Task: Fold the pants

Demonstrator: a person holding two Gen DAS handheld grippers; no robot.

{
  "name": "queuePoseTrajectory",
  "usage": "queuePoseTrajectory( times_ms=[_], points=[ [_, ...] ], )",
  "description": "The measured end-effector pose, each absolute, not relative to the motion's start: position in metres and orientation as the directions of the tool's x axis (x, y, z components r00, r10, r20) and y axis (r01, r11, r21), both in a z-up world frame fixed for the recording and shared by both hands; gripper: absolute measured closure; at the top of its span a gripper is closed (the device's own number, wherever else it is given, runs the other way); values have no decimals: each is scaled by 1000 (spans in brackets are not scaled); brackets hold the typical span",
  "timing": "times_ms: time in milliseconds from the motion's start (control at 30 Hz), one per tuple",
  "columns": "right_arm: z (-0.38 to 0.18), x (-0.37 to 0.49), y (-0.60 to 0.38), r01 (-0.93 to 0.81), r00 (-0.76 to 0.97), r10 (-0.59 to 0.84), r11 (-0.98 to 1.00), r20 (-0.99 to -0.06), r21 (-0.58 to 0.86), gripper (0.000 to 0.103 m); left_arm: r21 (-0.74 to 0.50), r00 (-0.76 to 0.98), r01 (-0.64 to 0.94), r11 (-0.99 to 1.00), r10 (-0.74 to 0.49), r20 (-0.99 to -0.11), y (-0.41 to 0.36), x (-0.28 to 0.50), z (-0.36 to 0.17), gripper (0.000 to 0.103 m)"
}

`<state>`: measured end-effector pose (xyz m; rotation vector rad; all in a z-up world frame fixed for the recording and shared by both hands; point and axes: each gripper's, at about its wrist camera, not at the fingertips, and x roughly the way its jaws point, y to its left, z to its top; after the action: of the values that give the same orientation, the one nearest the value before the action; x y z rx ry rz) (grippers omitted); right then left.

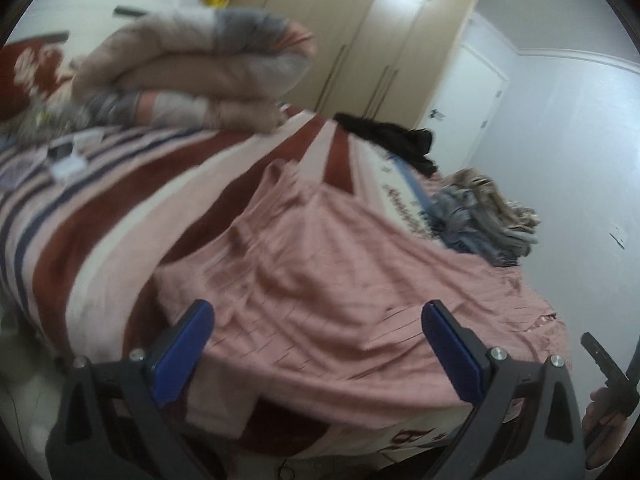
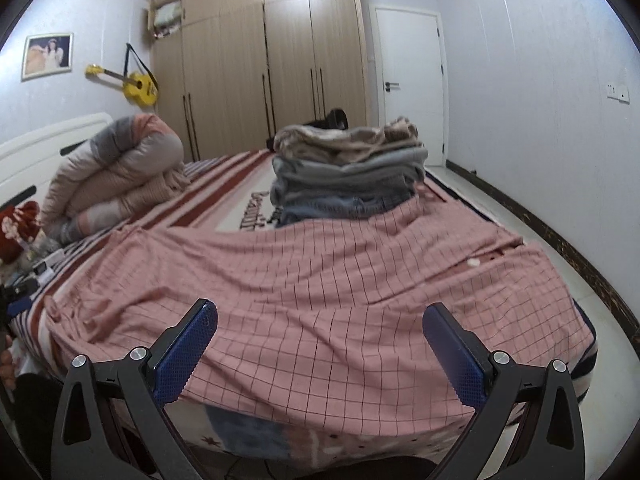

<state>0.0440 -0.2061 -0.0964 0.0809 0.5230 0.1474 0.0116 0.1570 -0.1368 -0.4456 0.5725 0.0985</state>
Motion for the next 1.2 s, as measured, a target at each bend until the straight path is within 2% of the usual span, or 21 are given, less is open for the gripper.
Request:
queuePoseTrajectory(
  times_ms=[233, 333, 500, 700, 800, 1067, 1133, 1200],
  points=[
    [-102, 53, -203, -113, 843, 168, 984, -511, 136, 1, -439, 775, -283, 853, -66, -628, 162, 18, -184, 2],
    [-105, 54, -205, -109, 839, 166, 984, -519, 140, 1, -449, 742, -298, 843, -91, -664, 159, 23, -201, 11],
    [-113, 54, -212, -100, 831, 168, 983, -530, 154, 1, -470, 692, -299, 831, -151, -706, 151, 30, -220, 56],
    [-127, 51, -240, -29, 828, 123, 984, -547, 178, 1, -470, 705, -265, 842, -163, -690, 143, 30, -214, 83],
    [-139, 45, -268, 43, 820, 96, 973, -564, 229, 1, -471, 715, -262, 843, -158, -681, 141, 30, -207, 92],
    [-187, 23, -332, 171, 771, 105, 916, -628, 362, 1, -449, 767, -204, 870, -143, -625, 141, 22, -171, 94],
    [-204, 18, -351, 185, 774, 152, 874, -615, 449, 2, -438, 766, -198, 877, -140, -627, 142, 18, -167, 94],
    [-216, 15, -365, 178, 782, 200, 836, -590, 519, 7, -420, 759, -198, 886, -133, -637, 142, 13, -167, 94]
  ],
)
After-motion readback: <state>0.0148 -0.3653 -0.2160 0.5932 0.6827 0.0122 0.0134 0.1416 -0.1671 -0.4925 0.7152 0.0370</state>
